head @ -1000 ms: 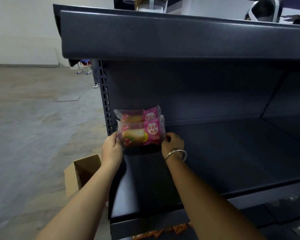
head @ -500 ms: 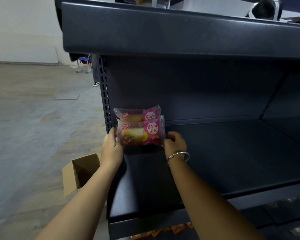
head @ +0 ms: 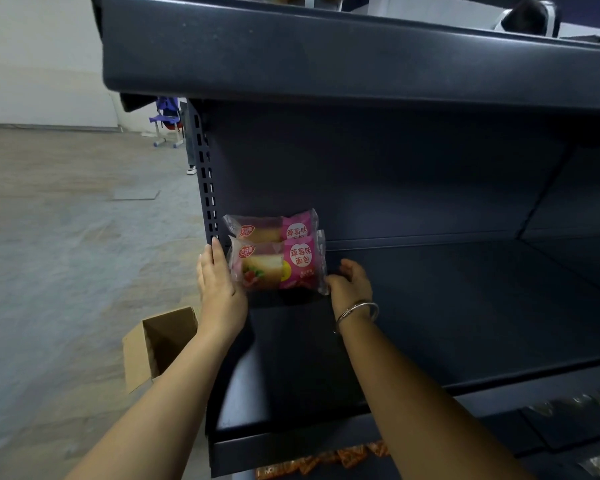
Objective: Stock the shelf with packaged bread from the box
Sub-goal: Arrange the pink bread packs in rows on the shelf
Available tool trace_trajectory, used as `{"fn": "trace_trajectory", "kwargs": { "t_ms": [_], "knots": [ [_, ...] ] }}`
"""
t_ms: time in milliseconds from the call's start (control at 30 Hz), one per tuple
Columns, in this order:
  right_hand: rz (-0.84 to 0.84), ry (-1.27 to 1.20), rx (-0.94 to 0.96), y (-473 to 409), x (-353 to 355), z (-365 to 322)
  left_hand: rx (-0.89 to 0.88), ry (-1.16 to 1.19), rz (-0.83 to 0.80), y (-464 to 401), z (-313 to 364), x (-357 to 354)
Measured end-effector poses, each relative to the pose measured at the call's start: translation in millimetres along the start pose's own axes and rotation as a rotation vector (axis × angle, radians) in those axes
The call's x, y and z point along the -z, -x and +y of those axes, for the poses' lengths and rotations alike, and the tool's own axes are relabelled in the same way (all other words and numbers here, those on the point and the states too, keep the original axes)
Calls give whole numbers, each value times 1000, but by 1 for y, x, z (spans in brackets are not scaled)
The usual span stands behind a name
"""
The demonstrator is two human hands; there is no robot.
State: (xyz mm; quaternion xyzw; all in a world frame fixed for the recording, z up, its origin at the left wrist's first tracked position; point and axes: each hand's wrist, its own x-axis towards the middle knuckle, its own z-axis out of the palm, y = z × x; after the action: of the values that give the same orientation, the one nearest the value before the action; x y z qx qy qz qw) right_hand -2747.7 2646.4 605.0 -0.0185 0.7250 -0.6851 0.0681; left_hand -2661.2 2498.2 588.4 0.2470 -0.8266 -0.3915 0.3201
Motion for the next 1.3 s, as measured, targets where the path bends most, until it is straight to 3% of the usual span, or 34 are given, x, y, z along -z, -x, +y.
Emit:
{"fn": "trace_trajectory", "kwargs": {
  "t_ms": [367,567,667,833,933,1167,1300],
  "knots": [
    [-255,12,-115,37,53,-8,14,-162,-73,50,8,16],
    [-347,0,-115,79,104,-4,104,-301,2,122,26,32],
    [-380,193,21,111,139,5,172,-370,24,171,34,36],
    [-495,588,403,161,205,37,250,-456,62,265,40,21],
    [-582,790,467,178,239,77,326,-485,-10,326,26,-1],
    [-881,1208,114,205,291,206,590,-644,-341,445,-43,-45],
    [-994,1294,-128,228,311,292,640,-758,-557,501,-88,-69]
  ]
}}
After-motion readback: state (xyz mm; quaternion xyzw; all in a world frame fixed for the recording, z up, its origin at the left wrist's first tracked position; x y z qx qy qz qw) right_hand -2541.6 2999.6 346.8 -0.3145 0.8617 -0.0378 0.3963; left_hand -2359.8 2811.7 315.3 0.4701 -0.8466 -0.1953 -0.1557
